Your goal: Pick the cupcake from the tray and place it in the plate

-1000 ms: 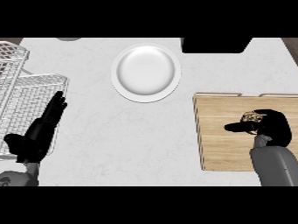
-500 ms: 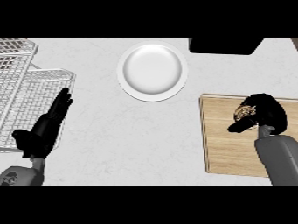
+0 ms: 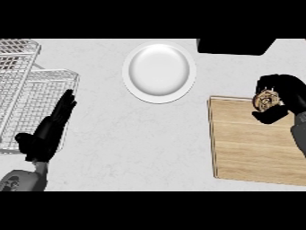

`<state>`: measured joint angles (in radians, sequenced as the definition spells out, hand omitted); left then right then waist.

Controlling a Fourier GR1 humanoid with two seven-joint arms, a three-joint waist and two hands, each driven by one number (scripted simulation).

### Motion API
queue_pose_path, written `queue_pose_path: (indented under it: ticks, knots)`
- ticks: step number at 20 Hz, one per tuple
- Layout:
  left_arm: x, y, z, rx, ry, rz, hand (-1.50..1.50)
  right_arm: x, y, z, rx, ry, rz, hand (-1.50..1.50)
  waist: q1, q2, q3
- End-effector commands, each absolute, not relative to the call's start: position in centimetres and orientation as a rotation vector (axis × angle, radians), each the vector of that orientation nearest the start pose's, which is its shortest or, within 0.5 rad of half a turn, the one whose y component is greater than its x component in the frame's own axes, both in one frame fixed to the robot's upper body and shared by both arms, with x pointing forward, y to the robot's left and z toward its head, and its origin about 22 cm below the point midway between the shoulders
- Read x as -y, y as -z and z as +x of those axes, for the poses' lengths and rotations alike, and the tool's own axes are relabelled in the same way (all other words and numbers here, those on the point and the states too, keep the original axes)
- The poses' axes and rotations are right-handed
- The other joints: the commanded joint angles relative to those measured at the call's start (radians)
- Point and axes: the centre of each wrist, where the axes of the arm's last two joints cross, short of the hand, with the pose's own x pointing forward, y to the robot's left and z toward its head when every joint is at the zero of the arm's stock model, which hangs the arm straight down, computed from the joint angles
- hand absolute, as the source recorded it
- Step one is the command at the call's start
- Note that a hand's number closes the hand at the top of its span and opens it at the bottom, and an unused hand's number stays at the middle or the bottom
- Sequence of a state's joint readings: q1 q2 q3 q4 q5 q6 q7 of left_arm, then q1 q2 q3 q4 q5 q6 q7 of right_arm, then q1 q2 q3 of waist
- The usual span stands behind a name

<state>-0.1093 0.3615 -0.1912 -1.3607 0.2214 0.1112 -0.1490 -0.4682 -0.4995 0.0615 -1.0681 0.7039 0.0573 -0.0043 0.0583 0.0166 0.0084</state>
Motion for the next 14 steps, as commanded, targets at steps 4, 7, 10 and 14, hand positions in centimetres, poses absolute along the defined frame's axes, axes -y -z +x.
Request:
queue_pose_path:
  ticks: [4,7,10,14]
  knots:
    - [-29.0,1.3,25.8,1.530,0.161,0.143,0.00,35.9,-8.6,38.1,1.569,-1.079,-0.801,1.50,-0.028,-0.009,-0.007]
    - [-29.7,3.1,24.8,1.529,0.155,0.156,0.00,35.6,-10.9,39.7,1.650,-1.072,-0.851,1.50,-0.030,-0.009,-0.008]
    - [-30.2,1.1,25.9,1.534,0.145,0.145,0.00,33.6,-10.9,39.6,1.807,-0.958,-0.831,1.50,-0.047,-0.015,-0.008]
    - [-29.3,2.5,24.6,1.511,0.143,0.139,0.00,30.8,-13.5,41.6,1.862,-0.945,-0.847,1.50,-0.043,-0.015,-0.008]
